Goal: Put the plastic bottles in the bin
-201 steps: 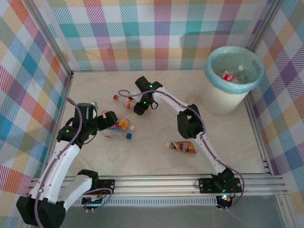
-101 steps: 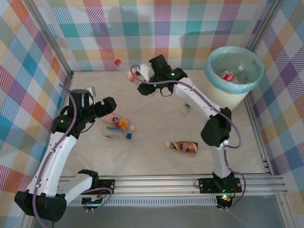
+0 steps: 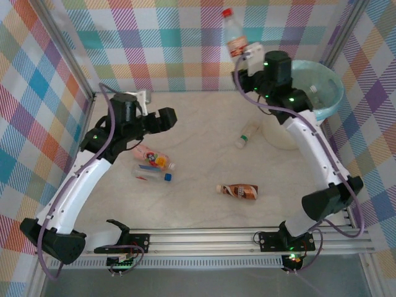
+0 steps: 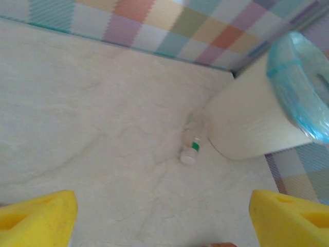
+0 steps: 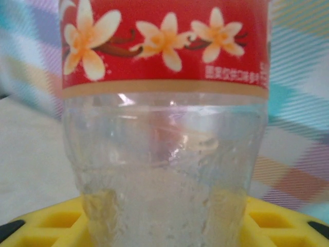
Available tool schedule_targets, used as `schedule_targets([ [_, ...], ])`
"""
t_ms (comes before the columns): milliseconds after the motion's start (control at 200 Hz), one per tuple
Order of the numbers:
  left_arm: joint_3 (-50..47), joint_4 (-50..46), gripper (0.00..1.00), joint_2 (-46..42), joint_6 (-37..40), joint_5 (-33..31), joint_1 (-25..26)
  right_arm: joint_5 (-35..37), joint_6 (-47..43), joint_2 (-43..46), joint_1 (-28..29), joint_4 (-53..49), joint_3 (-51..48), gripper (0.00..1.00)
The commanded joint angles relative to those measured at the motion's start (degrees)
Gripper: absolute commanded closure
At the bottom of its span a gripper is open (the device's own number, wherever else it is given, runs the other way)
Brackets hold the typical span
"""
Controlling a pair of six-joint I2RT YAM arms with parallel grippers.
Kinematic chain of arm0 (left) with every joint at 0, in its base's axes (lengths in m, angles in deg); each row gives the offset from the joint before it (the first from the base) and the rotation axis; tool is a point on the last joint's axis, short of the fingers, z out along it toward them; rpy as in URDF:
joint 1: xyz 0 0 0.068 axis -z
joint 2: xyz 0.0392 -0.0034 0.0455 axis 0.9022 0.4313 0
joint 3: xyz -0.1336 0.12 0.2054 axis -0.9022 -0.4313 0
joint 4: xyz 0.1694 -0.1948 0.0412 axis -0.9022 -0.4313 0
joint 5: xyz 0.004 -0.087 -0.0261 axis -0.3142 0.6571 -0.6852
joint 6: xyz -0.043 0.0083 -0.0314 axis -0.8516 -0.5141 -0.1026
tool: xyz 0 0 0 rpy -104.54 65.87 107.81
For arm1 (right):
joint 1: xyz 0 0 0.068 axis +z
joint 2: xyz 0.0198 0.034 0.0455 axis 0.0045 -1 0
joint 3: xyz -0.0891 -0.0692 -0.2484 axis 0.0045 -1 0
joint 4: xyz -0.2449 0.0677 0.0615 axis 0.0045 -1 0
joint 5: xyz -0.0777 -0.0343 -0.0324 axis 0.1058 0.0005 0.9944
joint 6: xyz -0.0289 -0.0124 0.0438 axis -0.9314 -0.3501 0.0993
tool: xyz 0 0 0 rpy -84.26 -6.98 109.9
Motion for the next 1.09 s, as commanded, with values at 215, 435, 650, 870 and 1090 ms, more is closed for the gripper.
schedule_targets([
  [215,1.31,1.49,0.13,3.86,1.34,-0.67,5.34,19.13,-7.00,5.54,-9.92,16.08,-12.85,0.44],
  [435,0.75,1.15,0.13,4.47,1.52,-1.03,5.47,23.21,-9.78,8.18,-10.58,20.93,-18.91,0.25],
  [650,-0.37,1.50,0.13,3.85,1.07,-1.46,5.47,24.76,-10.99,7.77,-10.63,19.62,-17.92,0.21],
  [870,-0.55,0.87,0.12,3.07,1.62,-2.43,5.47,22.93,-7.08,9.25,-10.61,17.61,-18.08,0.19],
  [1090,-1.47,1.14,0.12,2.89,1.21,-2.25,5.45,15.05,4.18,9.34,-10.43,3.55,-12.55,0.24],
])
